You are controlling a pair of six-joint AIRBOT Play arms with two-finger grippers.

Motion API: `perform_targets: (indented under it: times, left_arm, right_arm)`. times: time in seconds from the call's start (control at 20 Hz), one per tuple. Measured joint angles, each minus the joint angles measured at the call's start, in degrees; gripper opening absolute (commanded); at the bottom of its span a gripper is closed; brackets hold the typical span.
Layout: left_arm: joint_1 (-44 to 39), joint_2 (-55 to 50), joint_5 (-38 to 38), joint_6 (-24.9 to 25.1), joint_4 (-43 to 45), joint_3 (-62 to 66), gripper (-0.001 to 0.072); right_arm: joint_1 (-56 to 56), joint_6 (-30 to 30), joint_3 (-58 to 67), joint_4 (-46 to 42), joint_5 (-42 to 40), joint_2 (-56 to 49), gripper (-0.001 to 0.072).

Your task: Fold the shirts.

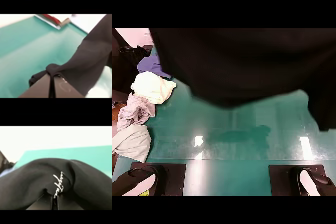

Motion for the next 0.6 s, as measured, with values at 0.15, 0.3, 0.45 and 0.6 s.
perform_targets:
  times: [0.15,0.3,0.45,0.6]
  left_arm:
    - [0.0,0.1,-2.9,0.0,2.1,-8.5,0.0027]
    - [0.0,-0.1,-3.9,0.0,7.8,-21.5,0.0027]
    - [0.0,-1.4,-1.7,0.3,13.7,-36.3,0.0028]
    - [0.0,-4.5,5.3,0.7,17.3,-46.2,0.0028]
  right_arm:
    - [3.6,2.5,1.5,-0.5,9.4,-6.3,0.0015]
    - [10.1,3.5,-3.0,-0.3,13.0,-12.8,0.0015]
    - [17.2,3.2,-11.6,-0.2,11.1,-19.8,0.0016]
    - [21.5,2.1,-18.8,-0.3,4.0,-26.8,0.0016]
